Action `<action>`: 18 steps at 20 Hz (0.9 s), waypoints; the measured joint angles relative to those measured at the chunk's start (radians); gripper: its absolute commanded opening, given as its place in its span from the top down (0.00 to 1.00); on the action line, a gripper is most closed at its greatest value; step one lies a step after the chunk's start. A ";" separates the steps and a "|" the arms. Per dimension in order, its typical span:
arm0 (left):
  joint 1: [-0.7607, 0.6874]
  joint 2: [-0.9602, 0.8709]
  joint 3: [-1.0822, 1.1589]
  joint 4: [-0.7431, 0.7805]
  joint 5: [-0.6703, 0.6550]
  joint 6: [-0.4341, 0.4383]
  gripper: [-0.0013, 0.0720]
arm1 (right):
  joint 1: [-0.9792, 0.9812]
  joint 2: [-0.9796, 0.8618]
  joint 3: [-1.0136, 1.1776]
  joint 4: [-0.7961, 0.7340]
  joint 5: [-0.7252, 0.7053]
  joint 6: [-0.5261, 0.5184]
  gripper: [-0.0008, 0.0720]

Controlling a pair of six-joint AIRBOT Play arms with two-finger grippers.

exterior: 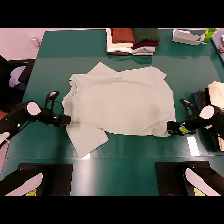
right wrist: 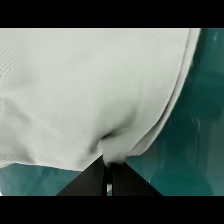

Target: Fold the shirts.

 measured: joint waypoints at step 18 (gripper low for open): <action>-0.001 0.381 1.184 0.176 -0.139 0.005 0.95 | -0.057 0.200 1.181 -0.103 0.099 0.003 0.97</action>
